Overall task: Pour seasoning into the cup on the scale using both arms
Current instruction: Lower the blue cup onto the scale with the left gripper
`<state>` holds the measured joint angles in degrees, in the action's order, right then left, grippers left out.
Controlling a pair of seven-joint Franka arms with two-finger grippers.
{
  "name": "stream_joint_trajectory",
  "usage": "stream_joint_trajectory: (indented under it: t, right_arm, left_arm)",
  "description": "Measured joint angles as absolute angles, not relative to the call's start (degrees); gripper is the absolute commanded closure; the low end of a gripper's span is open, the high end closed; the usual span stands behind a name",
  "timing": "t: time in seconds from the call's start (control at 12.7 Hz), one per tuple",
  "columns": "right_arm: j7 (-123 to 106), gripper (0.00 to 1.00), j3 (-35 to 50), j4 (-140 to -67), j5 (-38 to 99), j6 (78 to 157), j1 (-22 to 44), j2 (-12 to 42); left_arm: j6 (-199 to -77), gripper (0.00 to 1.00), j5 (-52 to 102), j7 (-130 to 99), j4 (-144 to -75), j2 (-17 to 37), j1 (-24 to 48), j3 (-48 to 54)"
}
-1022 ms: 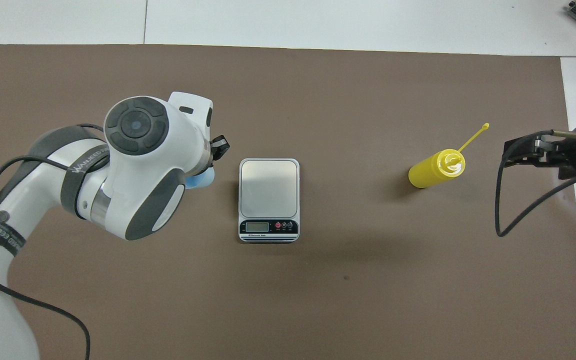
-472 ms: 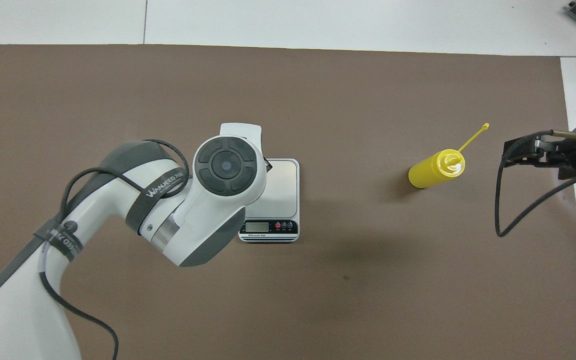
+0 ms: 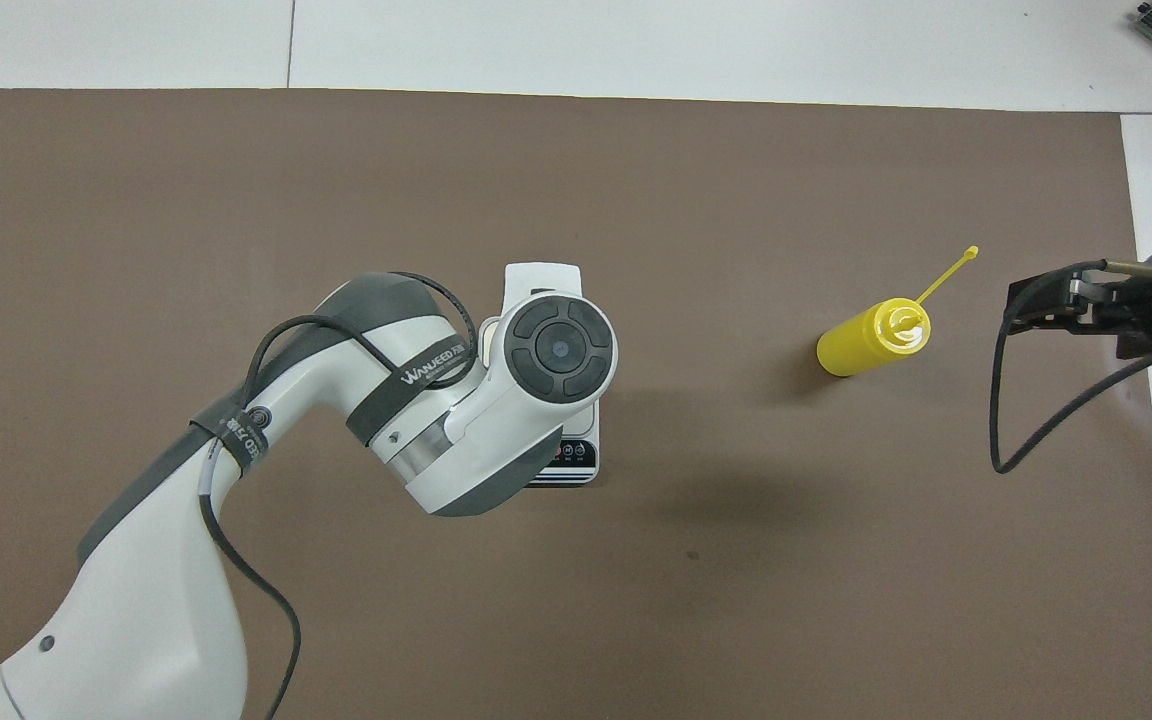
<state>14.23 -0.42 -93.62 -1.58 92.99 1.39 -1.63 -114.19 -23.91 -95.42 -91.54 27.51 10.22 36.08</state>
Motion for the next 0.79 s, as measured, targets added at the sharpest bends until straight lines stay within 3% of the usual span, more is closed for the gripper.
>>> stream_joint_trajectory:
  t: [0.71, 0.79]
  right_arm:
    - [14.23, 0.00, -0.42, -93.62, -1.58, 92.99, 1.39, -1.63]
    - [14.23, 0.00, -0.42, -93.62, -1.58, 92.99, 1.39, -1.63]
  left_arm:
    - [-113.11, 1.00, -28.05, -95.57, -87.28, 31.94, 11.26, 36.11]
    - [-113.14, 0.94, -28.49, -95.58, -87.27, 31.97, 11.26, 36.11]
